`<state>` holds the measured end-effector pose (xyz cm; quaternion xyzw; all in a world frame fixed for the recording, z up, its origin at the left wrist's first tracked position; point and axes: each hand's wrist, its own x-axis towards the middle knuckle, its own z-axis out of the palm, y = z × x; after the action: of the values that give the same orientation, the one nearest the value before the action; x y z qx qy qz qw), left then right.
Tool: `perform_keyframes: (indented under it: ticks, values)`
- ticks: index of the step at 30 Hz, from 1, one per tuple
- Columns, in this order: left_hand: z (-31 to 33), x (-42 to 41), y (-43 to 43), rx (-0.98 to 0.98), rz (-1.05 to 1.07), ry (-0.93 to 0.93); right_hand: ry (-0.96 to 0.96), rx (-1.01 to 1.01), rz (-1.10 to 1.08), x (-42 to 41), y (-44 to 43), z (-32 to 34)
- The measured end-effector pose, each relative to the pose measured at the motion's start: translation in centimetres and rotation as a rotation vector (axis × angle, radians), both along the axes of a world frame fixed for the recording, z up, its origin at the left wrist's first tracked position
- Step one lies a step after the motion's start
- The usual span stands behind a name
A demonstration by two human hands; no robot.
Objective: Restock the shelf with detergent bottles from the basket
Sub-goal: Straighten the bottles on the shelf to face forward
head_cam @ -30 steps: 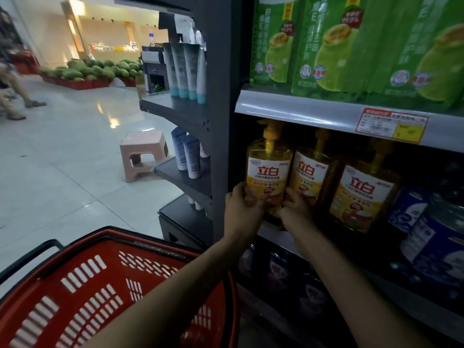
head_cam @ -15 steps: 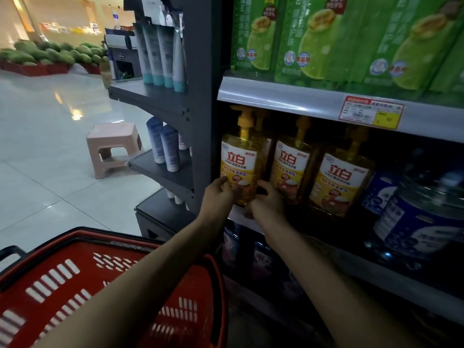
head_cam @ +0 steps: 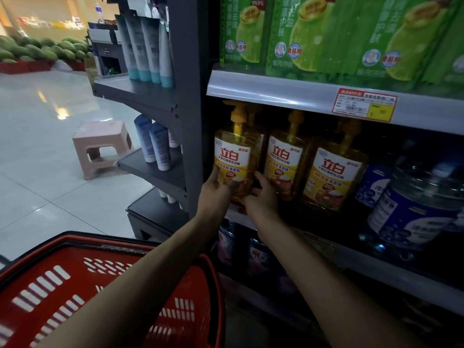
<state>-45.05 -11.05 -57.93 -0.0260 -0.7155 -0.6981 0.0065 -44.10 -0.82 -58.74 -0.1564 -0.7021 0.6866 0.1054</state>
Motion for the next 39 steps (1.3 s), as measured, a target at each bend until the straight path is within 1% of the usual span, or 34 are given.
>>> perform_keyframes:
  ticks: [3, 8, 12, 16, 21, 24, 27, 31, 34, 37, 39]
  values:
    - [-0.3, 0.1, 0.2, -0.004, -0.016, -0.001, -0.01, 0.017, 0.021, -0.2, 0.4, -0.1]
    - [-0.1, -0.1, 0.5, 0.057, -0.046, -0.024, -0.014, 0.016, 0.06, -0.3, 0.8, -0.2]
    - [-0.2, -0.3, 0.6, 0.059, -0.047, -0.028, -0.012, 0.042, 0.071, -0.4, 0.6, -0.4]
    - [-0.4, -0.7, 0.6, 0.056, -0.052, -0.026, -0.029, 0.017, 0.057, -0.3, 0.6, 0.0]
    - [-0.4, -0.9, 0.4, 0.067, -0.054, -0.039, -0.065, 0.011, 0.051, -0.2, 0.6, 0.6]
    - [-0.3, -0.5, 0.4, 0.049, -0.034, -0.023, -0.098, 0.04, 0.063, 0.1, 0.7, 0.9]
    - [-0.6, 0.0, 0.5, -0.02, 0.025, -0.005, -0.151, 0.094, 0.017, 0.8, 1.1, 1.4]
    - [-1.1, 0.9, 1.4, -0.123, -0.015, 0.072, -0.178, 0.158, -0.04, 2.1, 2.0, 2.2]
    - [-0.8, 1.5, 2.6, -0.132, -0.099, 0.085, -0.164, 0.198, -0.126, 2.8, 3.1, 2.7]
    - [-1.2, 1.7, 4.1, -0.111, -0.148, 0.094, -0.132, 0.163, -0.214, 3.2, 4.2, 2.5]
    - [-1.6, 1.7, 5.0, -0.109, -0.168, 0.083, -0.124, 0.145, -0.225, 3.2, 4.9, 2.2]
